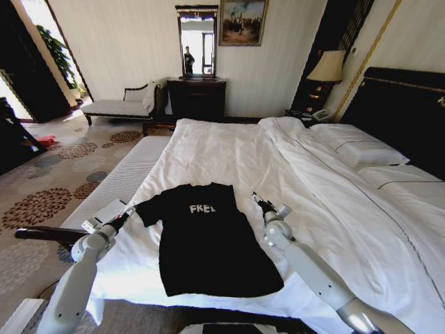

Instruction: Fold the clothes on the bed.

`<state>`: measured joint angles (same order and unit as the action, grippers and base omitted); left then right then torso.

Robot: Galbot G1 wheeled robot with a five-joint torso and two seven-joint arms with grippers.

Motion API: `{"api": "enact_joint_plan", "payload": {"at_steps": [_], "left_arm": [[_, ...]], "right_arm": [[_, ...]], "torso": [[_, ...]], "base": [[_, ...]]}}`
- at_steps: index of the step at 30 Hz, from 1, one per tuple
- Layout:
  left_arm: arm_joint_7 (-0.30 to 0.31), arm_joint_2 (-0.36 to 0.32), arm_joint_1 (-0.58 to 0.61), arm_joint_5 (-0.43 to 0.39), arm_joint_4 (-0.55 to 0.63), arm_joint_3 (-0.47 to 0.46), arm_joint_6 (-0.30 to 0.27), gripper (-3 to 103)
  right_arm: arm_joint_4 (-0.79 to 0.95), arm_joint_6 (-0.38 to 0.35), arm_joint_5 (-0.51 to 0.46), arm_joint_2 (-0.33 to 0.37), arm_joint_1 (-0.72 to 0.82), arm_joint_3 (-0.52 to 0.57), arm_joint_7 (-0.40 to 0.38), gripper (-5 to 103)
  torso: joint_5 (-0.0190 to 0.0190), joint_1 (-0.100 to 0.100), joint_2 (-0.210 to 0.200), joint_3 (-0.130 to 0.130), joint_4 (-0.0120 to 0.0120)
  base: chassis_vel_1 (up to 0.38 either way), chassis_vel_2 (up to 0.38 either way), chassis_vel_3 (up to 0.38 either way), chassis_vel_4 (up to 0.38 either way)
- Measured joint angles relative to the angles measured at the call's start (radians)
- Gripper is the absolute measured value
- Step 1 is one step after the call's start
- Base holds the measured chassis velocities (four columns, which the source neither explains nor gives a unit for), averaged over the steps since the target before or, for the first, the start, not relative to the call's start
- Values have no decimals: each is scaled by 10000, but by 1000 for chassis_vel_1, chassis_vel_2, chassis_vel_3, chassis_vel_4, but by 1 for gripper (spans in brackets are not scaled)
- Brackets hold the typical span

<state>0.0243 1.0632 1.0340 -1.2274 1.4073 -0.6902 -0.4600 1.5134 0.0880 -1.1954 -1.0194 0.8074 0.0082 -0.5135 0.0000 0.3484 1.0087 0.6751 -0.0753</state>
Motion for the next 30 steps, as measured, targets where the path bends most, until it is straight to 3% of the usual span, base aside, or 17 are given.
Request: {"api": "enact_joint_plan", "payload": {"at_steps": [4,10,17,19,22,30], "left_arm": [[-112,80,-206,107,-255,197,130,64],[-215,118,-251,118,-335,195,250,47],[-484,147,-118,-9,-307,-89,659,15],[-487,147,-109,-19,-292,-117,664,15],[-485,97,-49,-127,-116,-320,666,2],[-298,-43,-86,-351,437,-363,615,0]], "right_arm": [[-50,-6,-7,-11,-14,12,-11,100],[-75,-11,-7,-3,-6,45,-13,100],[-83,-17,0,-25,17,65,-16,100],[-83,-17,2,-30,19,65,-17,100],[-71,-17,9,-47,27,64,-27,100],[34,-18,39,-13,142,113,-52,100]], "torso": [[0,0,0,0,0],[0,0,0,0,1],[-1,0,0,0,2],[-1,0,0,0,3],[-1,0,0,0,0],[-1,-1,0,0,4]], "base": [[0,0,0,0],[0,0,0,0],[0,0,0,0],[0,0,0,0],[0,0,0,0],[0,0,0,0]]}}
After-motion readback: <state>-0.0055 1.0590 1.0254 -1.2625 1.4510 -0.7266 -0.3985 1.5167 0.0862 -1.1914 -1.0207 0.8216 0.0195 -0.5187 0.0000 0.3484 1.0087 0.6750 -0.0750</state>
